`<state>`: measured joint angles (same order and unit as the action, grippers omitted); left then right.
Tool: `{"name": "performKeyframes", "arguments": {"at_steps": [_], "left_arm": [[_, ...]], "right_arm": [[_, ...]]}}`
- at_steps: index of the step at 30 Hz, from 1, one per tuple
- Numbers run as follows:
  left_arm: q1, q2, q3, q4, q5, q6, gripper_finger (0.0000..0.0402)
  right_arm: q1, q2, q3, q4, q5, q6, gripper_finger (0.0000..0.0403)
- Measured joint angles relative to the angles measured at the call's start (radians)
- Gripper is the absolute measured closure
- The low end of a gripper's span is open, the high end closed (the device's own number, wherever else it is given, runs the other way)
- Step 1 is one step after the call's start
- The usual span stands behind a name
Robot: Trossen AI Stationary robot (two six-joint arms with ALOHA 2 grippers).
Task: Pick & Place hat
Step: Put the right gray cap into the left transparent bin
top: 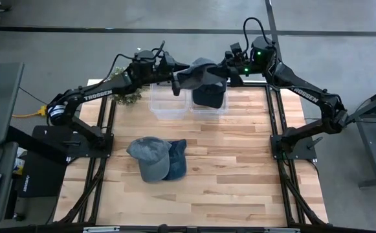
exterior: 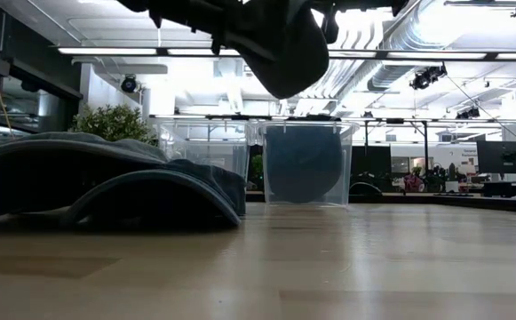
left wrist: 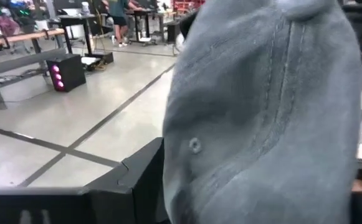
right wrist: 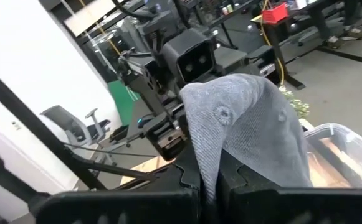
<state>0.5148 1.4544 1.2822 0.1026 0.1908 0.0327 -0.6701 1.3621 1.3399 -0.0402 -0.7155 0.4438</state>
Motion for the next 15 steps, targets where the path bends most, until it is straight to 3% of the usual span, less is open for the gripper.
{"name": "performKeyframes", "arguments": {"at_steps": [3,8,15], "left_arm": [[0.000,-0.001,0.002,0.003,-0.029,0.000,0.0262],[0.002,-0.001,0.002,0.000,-0.015,-0.001,0.0379],[0.002,0.000,0.001,-0.009,-0.041,-0.012,0.0398]], "right_arm": [[0.000,0.000,0.000,-0.001,-0.016,-0.006,0.0403],[-0.013,0.000,0.000,-0.006,-0.040,-0.016,0.0403],[-0.046,0.000,0.000,-0.013,-0.048,-0.019,0.0403]]}}
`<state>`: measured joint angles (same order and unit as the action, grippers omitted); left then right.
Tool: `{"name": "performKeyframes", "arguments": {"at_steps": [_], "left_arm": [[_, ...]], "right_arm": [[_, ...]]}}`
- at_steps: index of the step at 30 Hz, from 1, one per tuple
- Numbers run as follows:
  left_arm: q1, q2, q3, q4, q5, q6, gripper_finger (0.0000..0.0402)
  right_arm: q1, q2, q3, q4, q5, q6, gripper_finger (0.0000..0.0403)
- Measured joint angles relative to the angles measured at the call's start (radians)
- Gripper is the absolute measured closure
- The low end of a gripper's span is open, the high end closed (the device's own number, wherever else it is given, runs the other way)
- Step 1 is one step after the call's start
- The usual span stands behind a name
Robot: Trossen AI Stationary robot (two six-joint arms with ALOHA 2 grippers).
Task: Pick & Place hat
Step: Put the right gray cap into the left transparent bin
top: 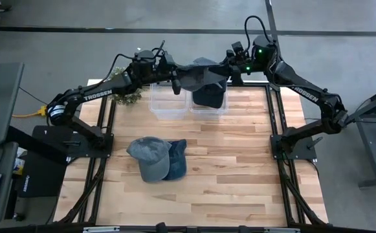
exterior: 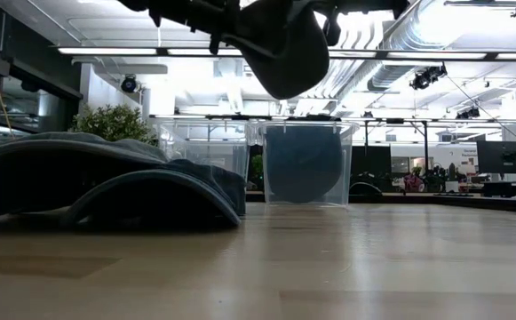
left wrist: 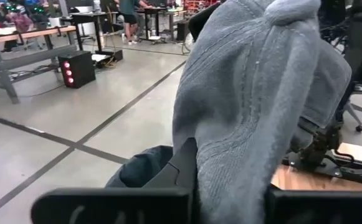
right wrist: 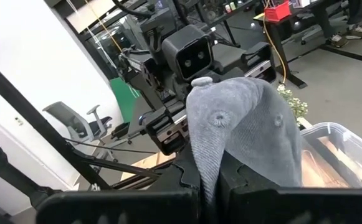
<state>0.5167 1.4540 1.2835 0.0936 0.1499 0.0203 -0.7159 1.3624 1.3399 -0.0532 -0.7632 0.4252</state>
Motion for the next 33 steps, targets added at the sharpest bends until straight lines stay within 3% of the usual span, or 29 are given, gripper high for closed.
{"name": "performKeyframes", "arguments": {"at_steps": [19,25,33], "left_arm": [[0.000,0.000,-0.001,-0.018,-0.012,-0.077,0.0401],[0.000,-0.001,-0.001,-0.024,-0.042,-0.080,0.0401],[0.000,-0.005,-0.001,-0.095,-0.115,-0.104,0.0401]], "right_arm": [[-0.010,0.000,0.000,0.001,-0.007,-0.031,0.0390],[-0.010,0.000,0.000,0.016,-0.009,-0.047,0.0351],[-0.014,0.000,0.000,0.046,-0.060,-0.068,0.0260]]}}
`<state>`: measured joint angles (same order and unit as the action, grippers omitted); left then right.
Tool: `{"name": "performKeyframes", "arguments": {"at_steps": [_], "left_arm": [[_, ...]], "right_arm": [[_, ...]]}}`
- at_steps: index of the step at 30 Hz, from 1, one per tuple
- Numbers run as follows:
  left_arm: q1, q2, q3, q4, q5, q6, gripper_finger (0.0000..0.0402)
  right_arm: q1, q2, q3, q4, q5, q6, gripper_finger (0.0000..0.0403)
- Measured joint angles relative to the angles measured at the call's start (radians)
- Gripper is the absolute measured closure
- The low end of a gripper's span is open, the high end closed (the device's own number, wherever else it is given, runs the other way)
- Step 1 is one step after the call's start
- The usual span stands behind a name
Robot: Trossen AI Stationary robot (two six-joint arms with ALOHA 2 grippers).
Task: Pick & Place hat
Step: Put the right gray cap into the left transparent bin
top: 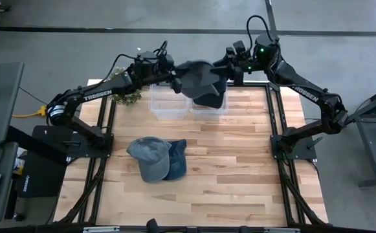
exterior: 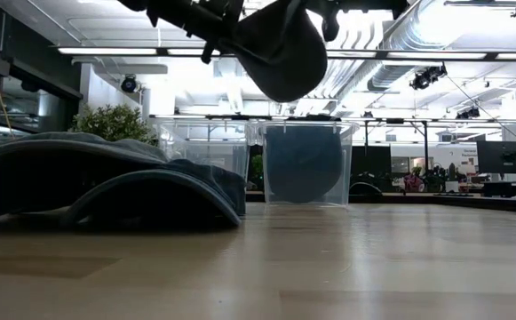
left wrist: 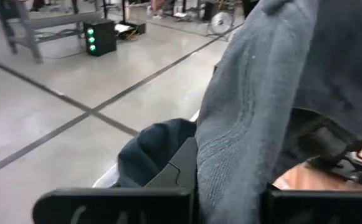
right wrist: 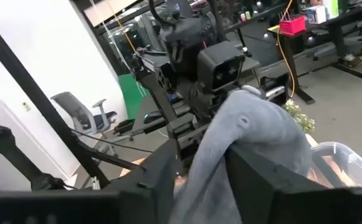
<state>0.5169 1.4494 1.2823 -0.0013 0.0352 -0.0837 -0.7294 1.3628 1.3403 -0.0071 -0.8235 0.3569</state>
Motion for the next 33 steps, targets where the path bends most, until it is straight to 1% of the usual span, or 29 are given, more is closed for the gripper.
{"name": "performKeyframes", "arguments": {"at_steps": [6,8,11,15,17,22,26,27,30,33], "left_arm": [[0.013,-0.035,-0.001,-0.063,-0.069,0.008,0.0402],[0.032,-0.058,-0.002,-0.099,-0.072,0.008,0.0401],[0.058,-0.073,-0.001,-0.108,-0.075,0.008,0.0401],[0.088,-0.078,-0.001,-0.118,-0.039,0.000,0.0401],[0.094,-0.080,-0.001,-0.117,-0.038,0.000,0.0401],[0.105,-0.079,0.010,-0.192,-0.100,-0.015,0.0401],[0.107,-0.075,0.108,-0.373,-0.205,-0.010,0.0401],[0.107,-0.068,0.140,-0.409,-0.218,-0.005,0.0401],[0.107,-0.033,0.219,-0.480,-0.216,-0.033,0.0401],[0.107,-0.010,0.278,-0.498,-0.178,-0.104,0.0401]], "right_arm": [[-0.042,0.000,0.001,0.015,-0.003,0.001,0.0196],[-0.066,0.000,0.001,0.024,-0.008,0.010,0.0182],[-0.104,0.000,0.001,0.030,-0.023,0.028,0.0169],[-0.146,0.000,0.001,0.029,-0.040,0.031,0.0165],[-0.162,0.000,0.001,0.029,-0.046,0.031,0.0165],[-0.191,0.000,0.001,0.029,-0.048,0.031,0.0165],[-0.215,0.000,0.001,0.026,-0.047,0.031,0.0165],[-0.222,0.000,0.001,0.023,-0.042,0.031,0.0165],[-0.253,-0.001,0.001,0.001,-0.022,0.031,0.0165],[-0.289,-0.001,0.001,-0.030,0.003,0.031,0.0165]]}}
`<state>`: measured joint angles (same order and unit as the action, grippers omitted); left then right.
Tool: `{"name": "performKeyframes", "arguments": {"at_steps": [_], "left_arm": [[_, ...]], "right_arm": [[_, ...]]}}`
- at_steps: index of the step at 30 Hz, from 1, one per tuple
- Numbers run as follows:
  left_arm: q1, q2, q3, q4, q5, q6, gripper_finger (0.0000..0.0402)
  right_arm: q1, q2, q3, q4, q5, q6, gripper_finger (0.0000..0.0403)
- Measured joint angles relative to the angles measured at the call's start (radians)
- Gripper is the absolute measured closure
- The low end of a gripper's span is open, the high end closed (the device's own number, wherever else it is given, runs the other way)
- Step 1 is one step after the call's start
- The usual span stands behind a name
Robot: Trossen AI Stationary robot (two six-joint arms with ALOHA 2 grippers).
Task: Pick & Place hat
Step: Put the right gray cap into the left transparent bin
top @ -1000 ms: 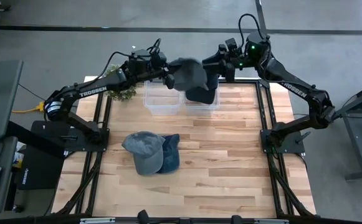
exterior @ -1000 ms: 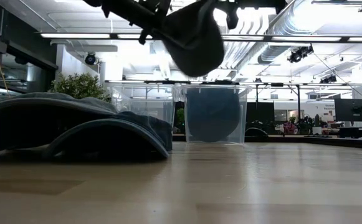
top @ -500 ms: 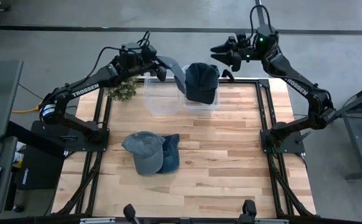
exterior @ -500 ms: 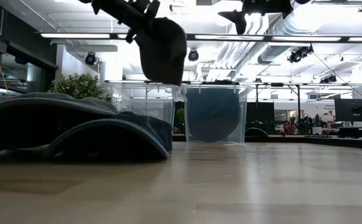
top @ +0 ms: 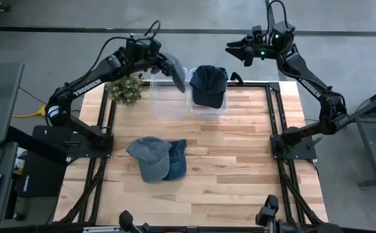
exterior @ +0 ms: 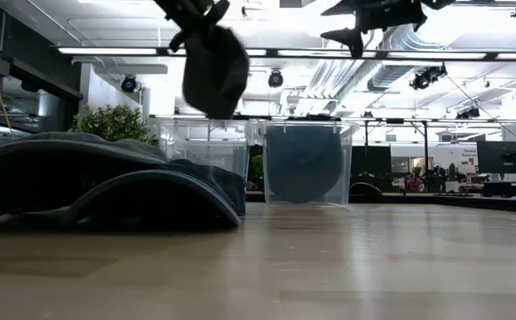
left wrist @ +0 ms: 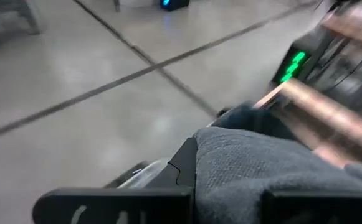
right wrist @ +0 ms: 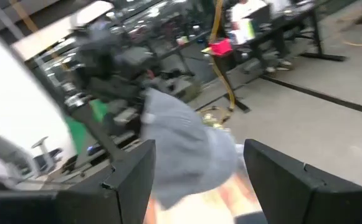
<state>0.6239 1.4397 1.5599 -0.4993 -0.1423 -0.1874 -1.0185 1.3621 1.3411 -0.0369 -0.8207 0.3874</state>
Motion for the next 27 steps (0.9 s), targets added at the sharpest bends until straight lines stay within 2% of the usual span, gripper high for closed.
{"name": "performKeyframes", "arguments": {"at_steps": [8,13,27], "left_arm": [[0.014,0.015,0.021,-0.073,0.063,-0.283,0.0401],[0.027,0.037,0.019,-0.140,0.032,-0.312,0.0401],[0.038,0.147,0.021,-0.140,0.039,-0.430,0.0401]], "right_arm": [[-0.076,0.000,0.000,-0.071,0.010,-0.035,0.0165],[-0.084,0.000,0.000,-0.084,0.008,-0.065,0.0165],[-0.083,0.000,-0.001,-0.198,0.041,-0.188,0.0165]]}}
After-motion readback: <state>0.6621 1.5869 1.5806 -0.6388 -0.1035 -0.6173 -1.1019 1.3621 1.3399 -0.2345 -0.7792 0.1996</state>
